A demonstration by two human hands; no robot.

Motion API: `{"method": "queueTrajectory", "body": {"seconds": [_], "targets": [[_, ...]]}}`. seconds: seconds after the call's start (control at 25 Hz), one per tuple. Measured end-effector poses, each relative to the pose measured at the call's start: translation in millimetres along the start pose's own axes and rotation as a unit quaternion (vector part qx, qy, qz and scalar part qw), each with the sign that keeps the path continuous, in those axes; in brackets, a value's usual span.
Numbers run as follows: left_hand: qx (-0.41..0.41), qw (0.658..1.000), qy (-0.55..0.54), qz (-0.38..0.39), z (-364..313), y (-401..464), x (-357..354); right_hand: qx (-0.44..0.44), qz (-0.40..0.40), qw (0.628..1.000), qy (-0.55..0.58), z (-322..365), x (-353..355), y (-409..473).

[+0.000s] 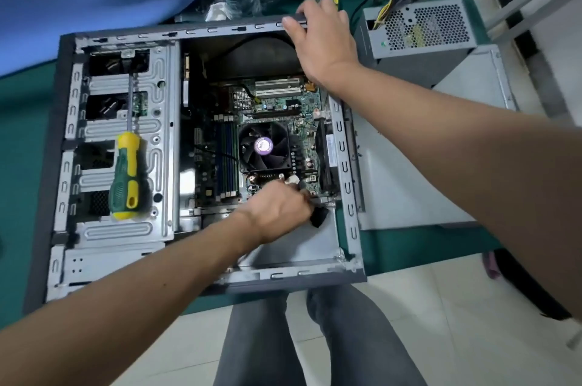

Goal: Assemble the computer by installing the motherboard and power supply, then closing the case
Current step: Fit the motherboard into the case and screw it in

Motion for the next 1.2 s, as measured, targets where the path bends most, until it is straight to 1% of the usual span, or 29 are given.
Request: {"method": "queueTrajectory", "body": {"seconds": [0.08, 0.16, 0.2, 0.32, 0.36, 0.52, 0.64, 0.68, 0.76, 0.84, 0.92, 1.0, 1.04, 1.12, 1.16, 1.2], "targets": [[0.042, 0.998, -0.032, -0.033, 12, -9, 7, -0.001, -0.003, 1.0, -0.002, -1, 0, 0], [0.085, 0.99, -0.046, -0.1, 27, -23, 17, 0.001, -0.004, 1.0, -0.008, -1, -2, -1], [0.107, 0.987, -0.044, -0.114, 32, -28, 21, 0.001, -0.006, 1.0, -0.013, -1, -2, -1], [0.141, 0.988, -0.04, -0.041, 29, -19, 20, -0.001, -0.003, 1.0, -0.011, -2, 0, -2], [0.147, 0.988, -0.039, -0.032, 26, -11, 23, 0.0, -0.002, 1.0, -0.014, -1, -1, -2], [0.14, 0.989, -0.04, -0.04, 16, 9, 30, -0.001, -0.003, 1.0, -0.015, -3, -3, 0], [0.156, 0.985, -0.06, -0.043, 26, -2, 24, -0.001, -0.007, 1.0, -0.008, -4, -3, 1], [0.168, 0.981, -0.077, -0.06, 34, -11, 24, -0.002, -0.008, 1.0, -0.004, -5, -3, 1], [0.212, 0.961, -0.13, -0.121, 54, -35, 30, -0.003, 0.002, 1.0, -0.012, -6, -5, 0], [0.258, 0.935, -0.168, -0.175, 74, -66, 40, -0.003, 0.029, 0.999, -0.029, -4, -6, -3], [0.321, 0.901, -0.173, -0.235, 91, -104, 52, -0.003, 0.07, 0.997, -0.029, -4, -5, -4], [0.407, 0.864, -0.14, -0.26, 111, -145, 54, 0.001, 0.101, 0.995, -0.005, 1, 2, -8], [0.452, 0.847, -0.131, -0.246, 119, -163, 51, 0.007, 0.098, 0.995, 0.005, 3, 8, -13], [0.526, 0.82, -0.154, -0.165, 130, -184, 41, 0.003, 0.066, 0.997, 0.027, 5, 25, -31], [0.539, 0.814, -0.173, -0.128, 131, -187, 34, -0.014, 0.06, 0.997, 0.043, 4, 30, -44], [0.538, 0.812, -0.195, -0.119, 131, -187, 30, -0.034, 0.065, 0.995, 0.063, 5, 34, -59]]}}
Point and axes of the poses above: each hand's wrist, its own y-axis towards the middle knuckle, its own x-axis out of the back of the hand, z = x × y, the point moved 7 cm from there along y, towards the middle knuckle, and after that the axes turned 1 degree about z, right-handed, at the moved point
